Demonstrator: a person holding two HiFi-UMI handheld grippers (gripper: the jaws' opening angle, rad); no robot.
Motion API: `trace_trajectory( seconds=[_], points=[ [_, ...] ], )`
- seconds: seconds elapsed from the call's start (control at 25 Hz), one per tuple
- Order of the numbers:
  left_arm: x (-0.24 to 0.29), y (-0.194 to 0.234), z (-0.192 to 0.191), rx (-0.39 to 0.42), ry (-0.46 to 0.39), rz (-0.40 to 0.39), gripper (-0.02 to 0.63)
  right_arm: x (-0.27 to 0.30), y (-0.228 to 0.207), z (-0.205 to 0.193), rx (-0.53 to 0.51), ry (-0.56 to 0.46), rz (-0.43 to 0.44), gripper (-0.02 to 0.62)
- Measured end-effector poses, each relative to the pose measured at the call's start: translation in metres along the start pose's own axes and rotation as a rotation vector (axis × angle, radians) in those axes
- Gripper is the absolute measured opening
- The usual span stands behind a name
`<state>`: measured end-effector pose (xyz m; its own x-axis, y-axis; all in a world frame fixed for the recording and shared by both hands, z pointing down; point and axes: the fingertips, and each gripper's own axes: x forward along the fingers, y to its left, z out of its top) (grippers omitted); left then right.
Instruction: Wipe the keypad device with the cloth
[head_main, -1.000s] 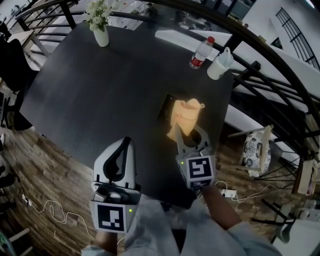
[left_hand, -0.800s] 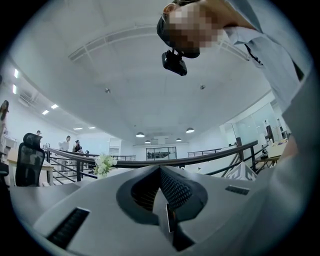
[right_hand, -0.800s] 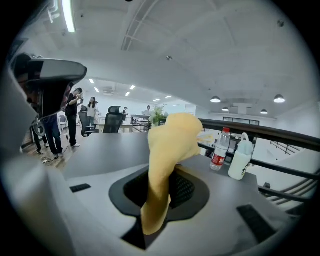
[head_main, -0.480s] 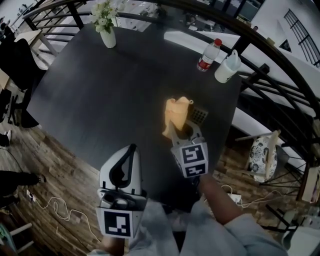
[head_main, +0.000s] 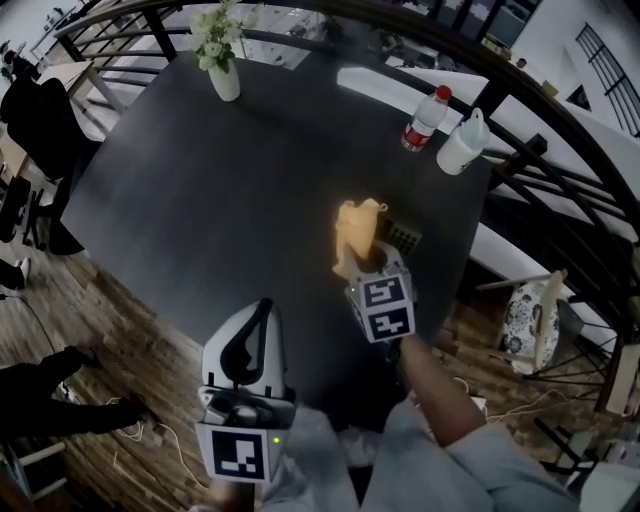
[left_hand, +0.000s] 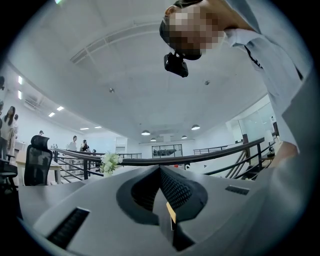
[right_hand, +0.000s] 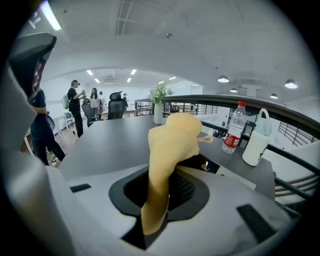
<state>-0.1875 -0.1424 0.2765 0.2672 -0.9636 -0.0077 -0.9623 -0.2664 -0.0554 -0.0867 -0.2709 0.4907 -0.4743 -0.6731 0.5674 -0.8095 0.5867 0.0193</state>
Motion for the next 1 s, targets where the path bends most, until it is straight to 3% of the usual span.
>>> trace_trajectory(
  seconds=[0.52, 1.0],
  points=[
    [0.014, -0.008, 0.001, -0.015, -0.008, -0.024, 0.012, -0.018, -0.045, -0.018, 0.154, 0.032, -0.092, 0.071],
    [0.024, -0.023, 0.002, -0.025, -0.021, -0.070, 0.012, -0.047, -0.077, -0.038, 0.212, 0.039, -0.175, 0.071]
  ],
)
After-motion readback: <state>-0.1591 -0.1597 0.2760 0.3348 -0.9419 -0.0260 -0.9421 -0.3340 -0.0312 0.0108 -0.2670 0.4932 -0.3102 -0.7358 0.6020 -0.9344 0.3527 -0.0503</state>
